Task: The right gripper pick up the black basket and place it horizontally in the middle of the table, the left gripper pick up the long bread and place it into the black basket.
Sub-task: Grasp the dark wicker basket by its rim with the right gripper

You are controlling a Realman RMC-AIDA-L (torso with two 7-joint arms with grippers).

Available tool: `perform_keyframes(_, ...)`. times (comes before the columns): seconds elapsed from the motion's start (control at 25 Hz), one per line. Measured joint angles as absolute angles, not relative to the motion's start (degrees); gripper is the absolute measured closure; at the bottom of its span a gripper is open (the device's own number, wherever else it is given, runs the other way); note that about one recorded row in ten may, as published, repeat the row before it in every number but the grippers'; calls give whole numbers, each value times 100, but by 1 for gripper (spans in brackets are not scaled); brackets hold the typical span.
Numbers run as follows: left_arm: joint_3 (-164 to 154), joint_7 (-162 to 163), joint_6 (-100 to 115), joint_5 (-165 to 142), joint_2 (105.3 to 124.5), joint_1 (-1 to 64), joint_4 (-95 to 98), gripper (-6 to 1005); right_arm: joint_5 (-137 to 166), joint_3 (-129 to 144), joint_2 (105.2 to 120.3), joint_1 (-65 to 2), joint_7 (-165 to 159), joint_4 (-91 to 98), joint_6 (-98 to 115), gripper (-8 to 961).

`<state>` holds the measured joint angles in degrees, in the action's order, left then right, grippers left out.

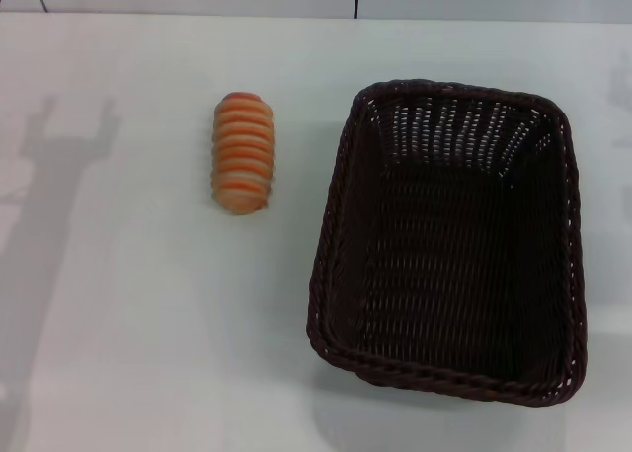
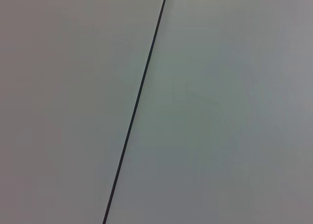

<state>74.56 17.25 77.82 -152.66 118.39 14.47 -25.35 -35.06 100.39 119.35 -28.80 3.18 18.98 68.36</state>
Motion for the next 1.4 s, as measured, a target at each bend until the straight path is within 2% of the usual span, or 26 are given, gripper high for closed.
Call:
perform_keyframes(0.4,7444,1792,7859,-15286,11849,1380,-2584,189,-3506,10075,11927,-2840,318,1905,6840,482)
perform_keyframes(0.52,7444,1800,7869,-15296,11847,1380,-2584,189,-3381,10154,11920,-2834,318,1907,6845,402)
perform_keyframes(0.84,7402,1805,7928,-15302,11847,1378,-2561,189,-3223,10112,11902,-2517,387,2634,6392,286)
perform_keyframes(0.96,7397,1805,7995,-15303,11844,1359,-2555,189,-3220,9989,11866,-2083,480,3657,5352,239)
perform_keyframes(1.12,7398,1805,8039,-15302,11838,1338,-2555,189,-3199,9812,11866,-1546,1137,5163,3833,238)
perform_keyframes(1.2,7393,1805,8047,-15302,11838,1321,-2542,189,-3220,9672,11893,-1159,1649,6405,2371,238)
perform_keyframes(1.4,7391,1884,8047,-15301,11834,1272,-2512,189,-3225,9455,11900,-755,1703,7770,630,237)
